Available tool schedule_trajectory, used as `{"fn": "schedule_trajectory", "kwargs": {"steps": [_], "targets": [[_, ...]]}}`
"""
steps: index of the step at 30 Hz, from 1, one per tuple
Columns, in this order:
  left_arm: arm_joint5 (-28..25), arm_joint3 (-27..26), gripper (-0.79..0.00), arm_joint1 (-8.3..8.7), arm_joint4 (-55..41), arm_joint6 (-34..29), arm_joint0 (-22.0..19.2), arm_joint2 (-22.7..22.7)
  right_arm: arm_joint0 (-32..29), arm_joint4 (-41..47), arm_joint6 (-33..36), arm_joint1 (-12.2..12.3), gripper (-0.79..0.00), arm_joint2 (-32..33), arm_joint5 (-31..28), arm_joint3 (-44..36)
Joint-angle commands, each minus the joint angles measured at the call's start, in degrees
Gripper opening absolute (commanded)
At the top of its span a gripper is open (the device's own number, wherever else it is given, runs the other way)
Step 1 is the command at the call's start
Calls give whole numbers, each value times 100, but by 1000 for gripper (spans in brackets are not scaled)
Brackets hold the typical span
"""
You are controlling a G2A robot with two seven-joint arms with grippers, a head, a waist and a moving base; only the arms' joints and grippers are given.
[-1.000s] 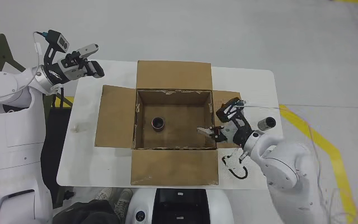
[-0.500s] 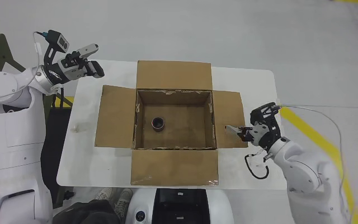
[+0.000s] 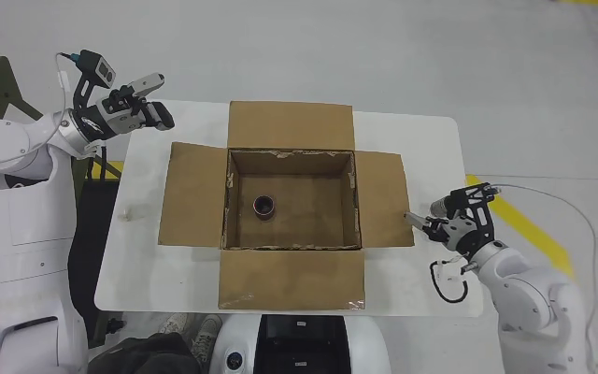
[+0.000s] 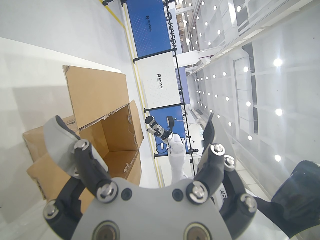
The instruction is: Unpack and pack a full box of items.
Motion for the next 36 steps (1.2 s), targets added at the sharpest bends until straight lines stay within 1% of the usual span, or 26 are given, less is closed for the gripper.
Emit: {"fn": "schedule_trajectory", "kwargs": {"steps": [1, 17, 22, 32, 36], "targets": [[0, 0, 0, 0, 0, 0, 0, 0, -6, 1, -7, 2, 0, 8, -11, 4], [0, 0, 0, 0, 0, 0, 0, 0, -6, 1, -7, 2, 0, 8, -11, 4], [0, 0, 0, 0, 0, 0, 0, 0, -29, -72, -70, 25, 0, 94, 49, 205], [0, 0, 0, 0, 0, 0, 0, 0, -92, -71, 253, 103, 0, 450, 75, 614], [0, 0, 0, 0, 0, 0, 0, 0, -5, -1, 394, 132, 0, 524, 94, 902]]}}
